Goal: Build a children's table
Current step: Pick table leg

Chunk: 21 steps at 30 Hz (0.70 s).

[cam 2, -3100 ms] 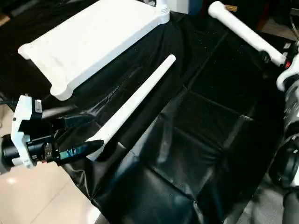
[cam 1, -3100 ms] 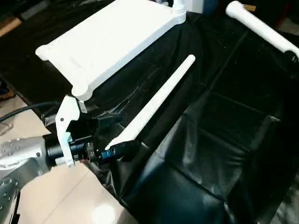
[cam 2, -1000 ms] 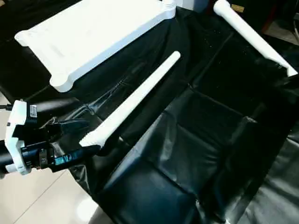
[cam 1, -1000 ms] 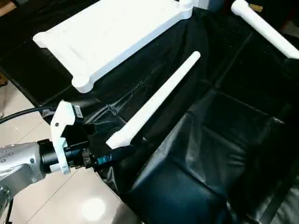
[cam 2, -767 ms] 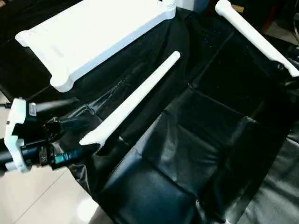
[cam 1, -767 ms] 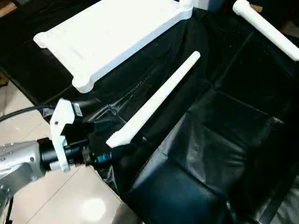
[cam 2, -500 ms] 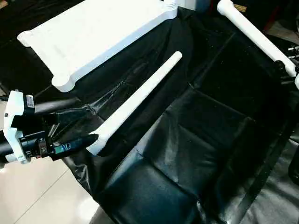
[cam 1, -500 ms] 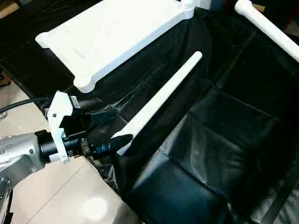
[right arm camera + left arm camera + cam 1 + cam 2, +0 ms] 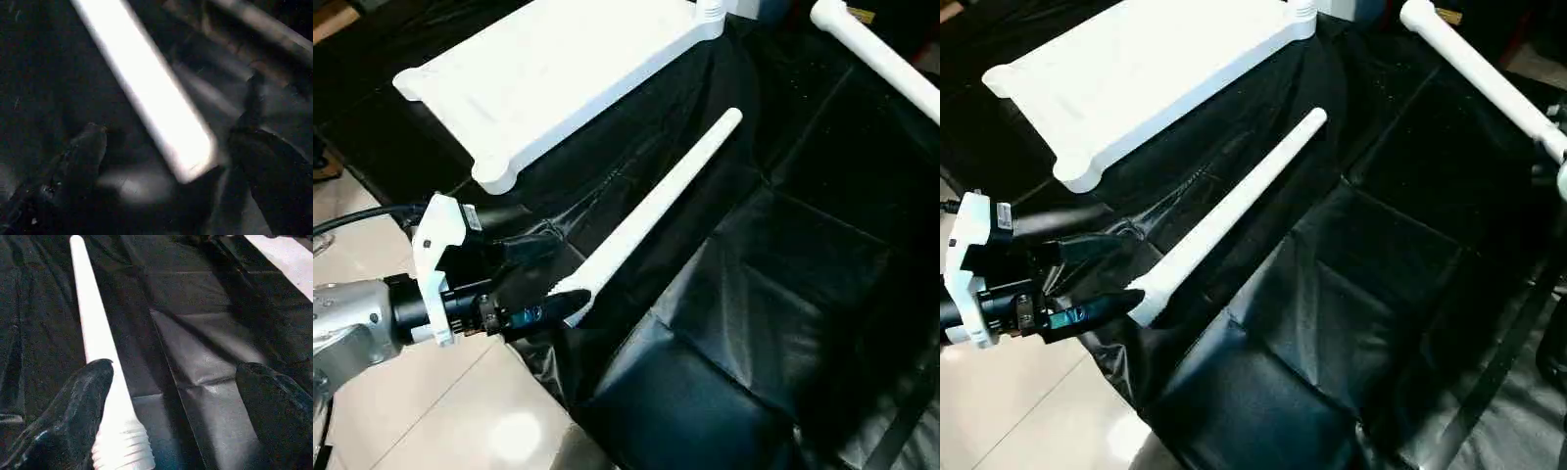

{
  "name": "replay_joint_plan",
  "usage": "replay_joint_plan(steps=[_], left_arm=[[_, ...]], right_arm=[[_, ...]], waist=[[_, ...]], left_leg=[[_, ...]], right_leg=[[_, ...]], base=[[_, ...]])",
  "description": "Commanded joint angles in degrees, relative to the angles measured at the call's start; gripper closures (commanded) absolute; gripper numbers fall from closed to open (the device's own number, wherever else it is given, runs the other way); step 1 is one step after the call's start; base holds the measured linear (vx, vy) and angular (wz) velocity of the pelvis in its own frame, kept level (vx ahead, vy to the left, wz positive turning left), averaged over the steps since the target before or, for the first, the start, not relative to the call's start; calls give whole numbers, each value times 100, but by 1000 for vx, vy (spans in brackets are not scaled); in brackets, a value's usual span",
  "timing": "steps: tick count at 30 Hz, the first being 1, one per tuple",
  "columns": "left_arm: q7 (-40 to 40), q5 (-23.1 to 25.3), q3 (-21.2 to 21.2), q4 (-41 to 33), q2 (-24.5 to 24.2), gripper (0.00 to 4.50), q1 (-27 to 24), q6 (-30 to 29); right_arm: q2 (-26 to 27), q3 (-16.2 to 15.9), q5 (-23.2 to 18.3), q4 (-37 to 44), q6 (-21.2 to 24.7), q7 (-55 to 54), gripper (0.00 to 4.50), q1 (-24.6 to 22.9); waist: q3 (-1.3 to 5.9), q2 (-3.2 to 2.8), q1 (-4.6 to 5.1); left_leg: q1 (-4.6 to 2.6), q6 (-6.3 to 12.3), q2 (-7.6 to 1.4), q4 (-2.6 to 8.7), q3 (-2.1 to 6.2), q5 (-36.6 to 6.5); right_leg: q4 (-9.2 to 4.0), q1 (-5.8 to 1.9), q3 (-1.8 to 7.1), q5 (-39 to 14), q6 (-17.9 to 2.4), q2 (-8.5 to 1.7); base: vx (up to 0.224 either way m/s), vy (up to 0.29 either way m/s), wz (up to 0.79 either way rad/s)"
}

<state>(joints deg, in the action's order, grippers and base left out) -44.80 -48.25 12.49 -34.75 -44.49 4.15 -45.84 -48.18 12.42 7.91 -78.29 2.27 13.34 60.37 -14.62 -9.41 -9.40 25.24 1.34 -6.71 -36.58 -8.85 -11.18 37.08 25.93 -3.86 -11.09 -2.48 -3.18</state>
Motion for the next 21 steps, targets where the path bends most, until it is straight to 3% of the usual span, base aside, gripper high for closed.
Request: replay_joint_plan(steps=[1, 3, 5, 6, 8, 9, 10, 12, 13, 14, 15, 21], left_arm=[[-35, -71, 78, -25, -93, 0, -32, -54], [-30, -99, 72, -37, -93, 0, -47, -71], [-3, -131, 61, -54, -85, 0, -65, -71], [0, -138, 72, -58, -81, 0, -67, -70], [17, -159, 99, -80, -60, 0, -86, -63], [50, -180, 131, -119, -30, 0, -126, -49], [68, -196, 150, -147, -10, 0, -164, -46], [100, -219, 190, -191, 24, 0, -239, -34], [116, -227, 208, -208, 38, 0, -272, -26], [147, -233, 204, -241, 56, 0, -294, -25], [164, -235, 221, -256, 74, 0, -330, -7], [155, -160, 147, -168, 126, 0, -366, 106]], right_arm=[[19, -118, 113, -70, 135, 289, 5, -63], [46, -212, 153, -67, 185, 733, 5, -49], [40, -309, 208, -38, 106, 1439, 5, 46], [19, -301, 177, -26, 101, 1610, 5, 88], [-62, -316, 126, 8, 82, 2095, 5, 183], [-168, -293, 12, 67, 63, 2760, 5, 270], [-244, -261, -82, 112, 61, 3168, 5, 300], [-388, -207, -237, 199, 39, 3823, 5, 304], [-450, -187, -297, 237, 23, 4078, 5, 291], [-508, -170, -338, 265, 2, 4253, 5, 268], [-625, -82, -457, 329, -10, 4499, 5, 235], [-917, 118, -539, 400, -75, 4245, 5, 66]], waist=[[505, 127, -15], [488, 141, 0], [482, 197, 38], [483, 185, 38], [486, 247, 98], [503, 305, 112], [495, 274, 114], [502, 388, 155], [493, 366, 151], [493, 400, 157], [488, 382, 150], [460, 417, 147]], left_leg=[[-160, 871, -542, 368, 274, -348], [-160, 869, -547, 378, 274, -464], [-150, 907, -547, 385, 271, -532], [-154, 920, -554, 380, 278, -512], [-149, 1054, -548, 368, 268, -388], [-153, 1101, -543, 361, 260, -332], [-144, 1194, -545, 346, 269, -272], [-140, 1368, -536, 329, 254, -175], [-132, 1419, -548, 323, 266, -122], [-159, 1530, -547, 320, 259, 7], [-161, 1585, -552, 306, 269, 28], [-191, 1591, -553, 315, 267, 33]], right_leg=[[-331, -450, 369, -180, -1972, -584], [-344, -458, 376, -315, -1962, -592], [-357, -471, 379, -437, -1958, -601], [-352, -469, 383, -450, -1955, -610], [-364, -464, 384, -478, -1965, -603], [-359, -472, 385, -449, -1972, -599], [-356, -471, 379, -493, -1962, -609], [-364, -470, 370, -530, -1935, -589], [-355, -465, 374, -573, -1913, -594], [-379, -427, 360, -639, -1872, -552], [-371, -426, 357, -685, -1879, -562], [-411, -387, 362, -867, -1865, -551]], base=[[0, 0, 0], [0, 0, 0], [0, 0, 0], [0, 0, 0], [0, 0, 0], [0, 0, 0], [0, 0, 0], [0, 0, 0], [0, 0, 0], [0, 0, 0], [0, 0, 0], [0, 0, 0]])
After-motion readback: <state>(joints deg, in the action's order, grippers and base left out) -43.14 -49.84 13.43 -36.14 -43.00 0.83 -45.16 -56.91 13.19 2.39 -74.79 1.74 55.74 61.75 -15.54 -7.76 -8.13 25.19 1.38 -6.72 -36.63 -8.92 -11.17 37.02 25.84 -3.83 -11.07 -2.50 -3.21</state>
